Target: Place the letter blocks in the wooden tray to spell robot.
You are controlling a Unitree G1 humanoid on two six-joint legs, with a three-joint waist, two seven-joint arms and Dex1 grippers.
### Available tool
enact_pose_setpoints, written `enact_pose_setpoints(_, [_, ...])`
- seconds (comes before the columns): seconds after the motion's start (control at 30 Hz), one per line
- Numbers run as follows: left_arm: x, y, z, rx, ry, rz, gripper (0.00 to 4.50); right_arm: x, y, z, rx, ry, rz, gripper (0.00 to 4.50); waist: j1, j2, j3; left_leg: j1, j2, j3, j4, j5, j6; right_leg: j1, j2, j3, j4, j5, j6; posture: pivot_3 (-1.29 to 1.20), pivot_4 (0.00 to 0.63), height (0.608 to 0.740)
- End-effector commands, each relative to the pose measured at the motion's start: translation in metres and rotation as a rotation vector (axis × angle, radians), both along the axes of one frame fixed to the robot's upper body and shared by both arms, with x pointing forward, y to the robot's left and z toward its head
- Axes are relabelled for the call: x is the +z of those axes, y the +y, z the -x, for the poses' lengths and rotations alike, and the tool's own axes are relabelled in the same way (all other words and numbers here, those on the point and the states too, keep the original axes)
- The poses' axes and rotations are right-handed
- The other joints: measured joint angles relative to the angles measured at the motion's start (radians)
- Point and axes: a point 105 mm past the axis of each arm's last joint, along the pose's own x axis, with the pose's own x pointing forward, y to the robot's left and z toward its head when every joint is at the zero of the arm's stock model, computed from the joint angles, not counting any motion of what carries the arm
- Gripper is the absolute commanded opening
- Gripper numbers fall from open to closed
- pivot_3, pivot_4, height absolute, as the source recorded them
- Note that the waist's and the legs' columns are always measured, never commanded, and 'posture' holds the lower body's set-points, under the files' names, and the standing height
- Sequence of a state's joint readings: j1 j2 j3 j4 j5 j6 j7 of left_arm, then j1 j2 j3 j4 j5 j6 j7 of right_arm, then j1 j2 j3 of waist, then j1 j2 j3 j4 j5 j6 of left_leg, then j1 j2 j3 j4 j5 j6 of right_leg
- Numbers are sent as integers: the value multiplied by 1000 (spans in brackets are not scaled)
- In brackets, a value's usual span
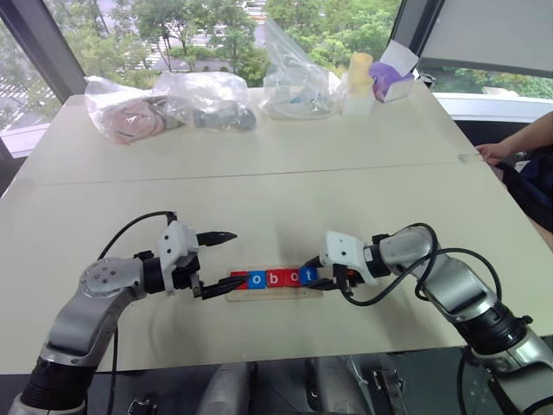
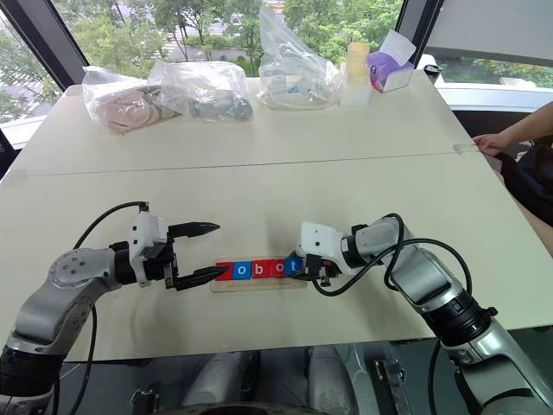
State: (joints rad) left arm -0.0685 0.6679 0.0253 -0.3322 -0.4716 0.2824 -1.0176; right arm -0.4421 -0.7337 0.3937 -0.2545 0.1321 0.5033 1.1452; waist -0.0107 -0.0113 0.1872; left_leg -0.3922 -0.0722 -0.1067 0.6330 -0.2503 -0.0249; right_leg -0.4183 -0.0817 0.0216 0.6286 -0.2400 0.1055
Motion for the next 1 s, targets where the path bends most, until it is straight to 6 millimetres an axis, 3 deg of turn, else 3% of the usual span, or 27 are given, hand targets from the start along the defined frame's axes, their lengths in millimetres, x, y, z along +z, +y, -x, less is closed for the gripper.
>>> enact_pose_setpoints(0.03, [11, 1, 3, 2, -39, 11, 4500, 8, 7, 2, 28, -35, -5, 1154, 0, 0, 0, 0, 0, 0, 0, 0, 0, 0, 0, 0, 0, 0, 0, 0, 150, 740])
enact_pose_setpoints(0.3, [11, 1, 2, 3, -39, 12, 4500, 19, -2, -2, -4, -51, 0, 1154, 0, 0, 0, 0, 0, 0, 0, 0, 0, 0, 0, 0, 0, 0, 0, 0, 150, 740])
enact_pose_setpoints(0.53, [11, -1, 0, -3, -41, 18, 4500, 11, -8, 1, -35, -32, 27, 1154, 0, 0, 0, 0, 0, 0, 0, 0, 0, 0, 0, 0, 0, 0, 0, 0, 150, 740])
enact_pose_setpoints(1.0, [12, -1, 0, 5, -46, 16, 4500, 5, 9, 0, -18, -9, 4, 1154, 0, 0, 0, 0, 0, 0, 0, 0, 0, 0, 0, 0, 0, 0, 0, 0, 150, 740])
